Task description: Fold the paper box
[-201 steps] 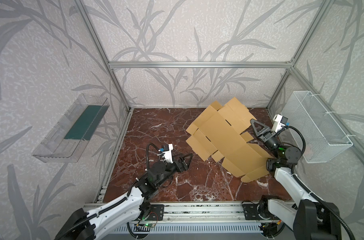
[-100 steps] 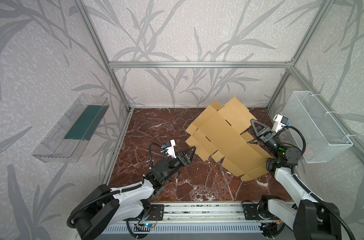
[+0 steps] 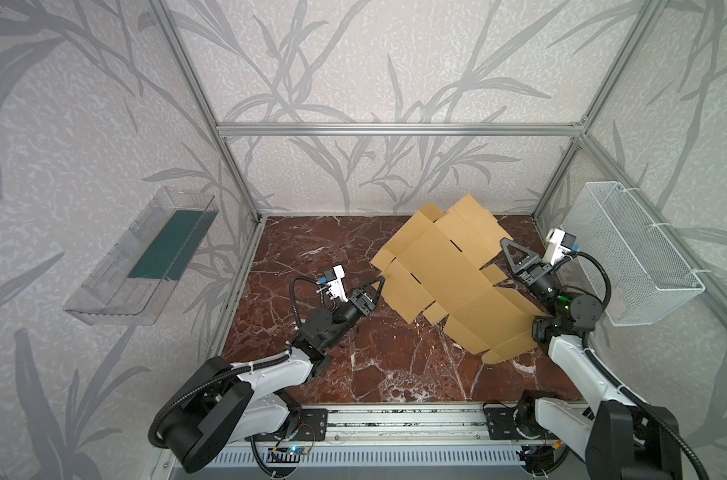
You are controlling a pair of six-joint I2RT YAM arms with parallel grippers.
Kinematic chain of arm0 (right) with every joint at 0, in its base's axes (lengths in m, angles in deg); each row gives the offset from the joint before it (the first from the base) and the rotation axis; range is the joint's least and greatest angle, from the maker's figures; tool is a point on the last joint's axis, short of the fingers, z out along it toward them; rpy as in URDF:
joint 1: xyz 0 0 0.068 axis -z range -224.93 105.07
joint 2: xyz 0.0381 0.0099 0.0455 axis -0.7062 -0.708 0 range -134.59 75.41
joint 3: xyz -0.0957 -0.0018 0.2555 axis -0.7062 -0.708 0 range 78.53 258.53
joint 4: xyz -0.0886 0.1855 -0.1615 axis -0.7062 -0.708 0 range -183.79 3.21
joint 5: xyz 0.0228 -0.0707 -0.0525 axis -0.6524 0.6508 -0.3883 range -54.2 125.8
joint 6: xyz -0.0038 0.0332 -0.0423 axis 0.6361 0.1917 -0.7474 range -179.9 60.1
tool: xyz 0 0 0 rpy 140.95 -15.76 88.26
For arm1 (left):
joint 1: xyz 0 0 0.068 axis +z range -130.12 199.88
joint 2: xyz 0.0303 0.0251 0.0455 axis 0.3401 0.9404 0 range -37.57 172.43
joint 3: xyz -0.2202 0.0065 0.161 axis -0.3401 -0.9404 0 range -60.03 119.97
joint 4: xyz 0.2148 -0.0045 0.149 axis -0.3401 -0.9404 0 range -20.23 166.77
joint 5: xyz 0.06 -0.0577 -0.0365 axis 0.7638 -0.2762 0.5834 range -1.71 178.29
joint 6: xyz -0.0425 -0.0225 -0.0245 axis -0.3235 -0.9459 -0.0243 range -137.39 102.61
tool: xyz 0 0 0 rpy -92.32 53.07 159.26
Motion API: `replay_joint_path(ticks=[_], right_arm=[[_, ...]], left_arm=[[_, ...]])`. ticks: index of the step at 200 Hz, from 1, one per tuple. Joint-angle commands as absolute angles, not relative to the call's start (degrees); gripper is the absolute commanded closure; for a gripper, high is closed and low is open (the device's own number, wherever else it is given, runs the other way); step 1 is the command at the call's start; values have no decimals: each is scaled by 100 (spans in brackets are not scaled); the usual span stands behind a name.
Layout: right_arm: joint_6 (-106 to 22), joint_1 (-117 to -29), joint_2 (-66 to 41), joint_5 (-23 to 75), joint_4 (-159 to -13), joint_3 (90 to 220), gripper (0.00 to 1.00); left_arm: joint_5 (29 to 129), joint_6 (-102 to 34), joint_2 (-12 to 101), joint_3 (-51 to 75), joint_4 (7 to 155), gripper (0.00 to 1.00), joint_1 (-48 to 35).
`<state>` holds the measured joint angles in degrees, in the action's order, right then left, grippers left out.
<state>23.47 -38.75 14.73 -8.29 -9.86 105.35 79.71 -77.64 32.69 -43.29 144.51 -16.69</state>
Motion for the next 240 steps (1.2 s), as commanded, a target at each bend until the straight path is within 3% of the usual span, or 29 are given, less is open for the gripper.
replay_joint_path(ticks=[1, 32, 68, 122, 188, 215, 240], right_arm=[[2413, -3860, 1583, -902, -633, 10586, 100], [2414, -3874, 1591, -903, -635, 10586, 100], [2426, -3880, 1596, -902, -634, 10591, 100], [2452, -3882, 1534, -858, -635, 10586, 100], [2449, -3878, 1530, -816, -637, 10577, 100], [2417, -3869, 1612, -698, -637, 10551, 78], [2352, -3862, 1687, -609, -921, 10577, 38]], left_arm=[[7804, -7783, 3307, -4328, 14638, 38, -1625], [7716, -7700, 3350, -4229, 14425, 45, -1616], [7634, -7694, 3491, -4136, 14507, 71, -1593], [7547, -7832, 3779, -4274, 14954, 77, -1589], [7469, -7627, 3701, -4112, 14548, 98, -1549], [7476, -7262, 3517, -3908, 13870, 100, -1467], [7527, -6501, 3178, -3379, 12268, 100, -1311]])
